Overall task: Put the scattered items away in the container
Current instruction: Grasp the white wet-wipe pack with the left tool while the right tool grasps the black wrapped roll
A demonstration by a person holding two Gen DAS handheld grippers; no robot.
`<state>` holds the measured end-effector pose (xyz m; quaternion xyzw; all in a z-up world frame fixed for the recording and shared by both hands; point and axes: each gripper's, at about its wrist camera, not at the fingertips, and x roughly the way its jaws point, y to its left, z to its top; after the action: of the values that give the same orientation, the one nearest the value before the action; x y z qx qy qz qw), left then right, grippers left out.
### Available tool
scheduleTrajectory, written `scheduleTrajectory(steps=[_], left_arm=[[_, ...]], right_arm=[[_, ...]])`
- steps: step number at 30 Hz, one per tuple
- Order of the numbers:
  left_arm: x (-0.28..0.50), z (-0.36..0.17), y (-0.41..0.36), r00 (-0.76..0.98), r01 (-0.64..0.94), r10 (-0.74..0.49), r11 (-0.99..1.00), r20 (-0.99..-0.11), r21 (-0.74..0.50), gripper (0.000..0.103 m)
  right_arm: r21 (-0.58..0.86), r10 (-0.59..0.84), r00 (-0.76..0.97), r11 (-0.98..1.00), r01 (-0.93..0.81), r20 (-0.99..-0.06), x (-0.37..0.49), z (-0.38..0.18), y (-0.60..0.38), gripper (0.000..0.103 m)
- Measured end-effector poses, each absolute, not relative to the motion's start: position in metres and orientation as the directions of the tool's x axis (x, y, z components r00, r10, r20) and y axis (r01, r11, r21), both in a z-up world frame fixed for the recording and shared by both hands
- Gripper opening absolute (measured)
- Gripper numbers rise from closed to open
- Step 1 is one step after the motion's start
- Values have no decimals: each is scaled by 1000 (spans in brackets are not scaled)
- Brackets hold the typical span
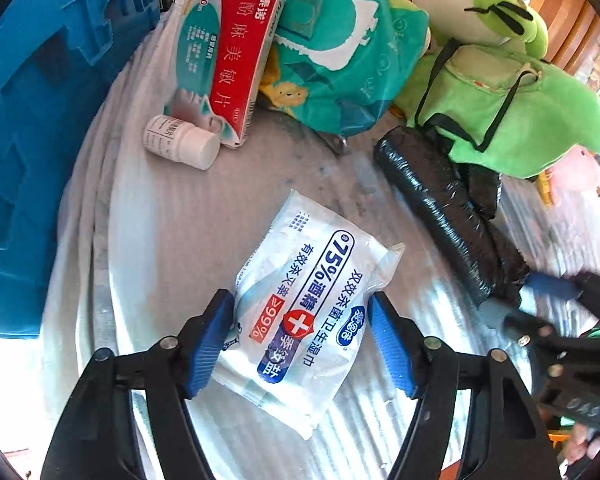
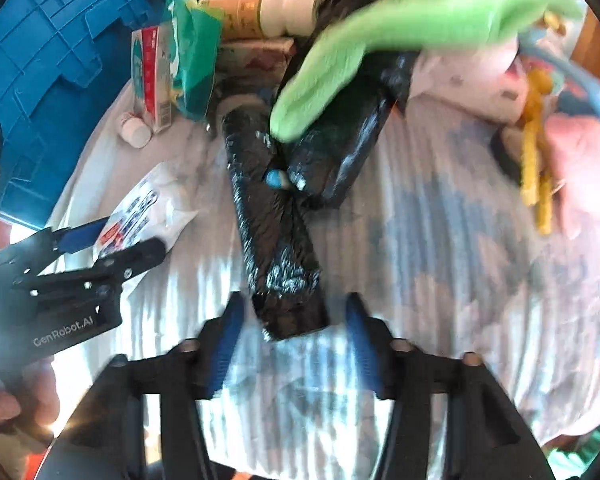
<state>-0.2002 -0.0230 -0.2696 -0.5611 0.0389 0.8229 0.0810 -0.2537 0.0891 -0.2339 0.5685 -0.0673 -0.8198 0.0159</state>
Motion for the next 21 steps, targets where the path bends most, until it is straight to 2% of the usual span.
scheduleTrajectory(steps=[6, 8, 10, 13, 17, 21], left_arm=[[-187, -272, -21, -341, -194, 64, -981, -938, 3, 78], [-182, -275, -19, -351, -208, 28, -977, -936, 49, 80], [-178, -280, -17, -355, -230, 17, -971, -935, 69, 96], [-174, -281, -20, -375, -218, 25, -974, -927, 63, 97], [-164, -280, -23, -408, -220, 30, -973, -913, 67, 92], [-151, -276, -25, -437, -241, 50, -968, -898, 64, 68]], right_arm=[[105, -92, -372, -994, -13, -924, -270, -233, 81, 59], [90, -82, -362, -996, -5, -929, -275, -239, 77, 59], [72, -68, -354, -997, 2, -933, -278, -244, 74, 59], [36, -41, -356, -999, 20, -934, -283, -249, 69, 62], [19, -27, -381, -999, 26, -924, -287, -251, 66, 70], [10, -13, -402, -1000, 11, -915, -285, -251, 66, 71]])
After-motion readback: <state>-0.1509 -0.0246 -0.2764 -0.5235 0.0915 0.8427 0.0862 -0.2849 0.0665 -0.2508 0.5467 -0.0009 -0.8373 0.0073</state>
